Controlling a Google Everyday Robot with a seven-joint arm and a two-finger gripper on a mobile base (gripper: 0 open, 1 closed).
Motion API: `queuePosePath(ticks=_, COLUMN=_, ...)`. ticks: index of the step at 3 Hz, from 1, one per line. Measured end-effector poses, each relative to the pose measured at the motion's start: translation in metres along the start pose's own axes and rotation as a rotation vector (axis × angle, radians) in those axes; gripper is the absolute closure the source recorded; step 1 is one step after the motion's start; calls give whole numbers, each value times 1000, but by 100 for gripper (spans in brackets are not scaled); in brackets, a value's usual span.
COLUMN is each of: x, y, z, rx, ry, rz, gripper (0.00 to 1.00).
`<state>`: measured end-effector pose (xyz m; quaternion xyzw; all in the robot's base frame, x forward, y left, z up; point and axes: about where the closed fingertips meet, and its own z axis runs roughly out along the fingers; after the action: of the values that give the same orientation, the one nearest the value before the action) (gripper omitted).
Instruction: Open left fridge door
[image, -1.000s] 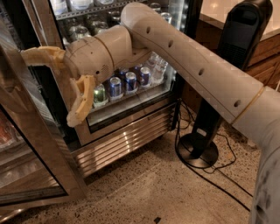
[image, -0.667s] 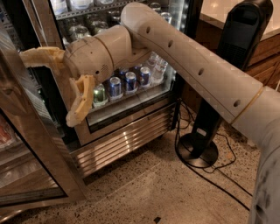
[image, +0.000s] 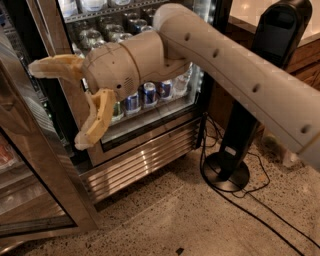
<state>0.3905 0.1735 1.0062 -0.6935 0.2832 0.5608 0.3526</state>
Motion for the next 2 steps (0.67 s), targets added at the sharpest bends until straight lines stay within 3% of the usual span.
queuePosePath(ticks=1, x=3, y=14, z=-9, rx=222, ry=43, rz=44, gripper=0)
queuePosePath(ticks=2, x=20, y=10, z=-29, rx=344, ry=68, rz=85, gripper=0)
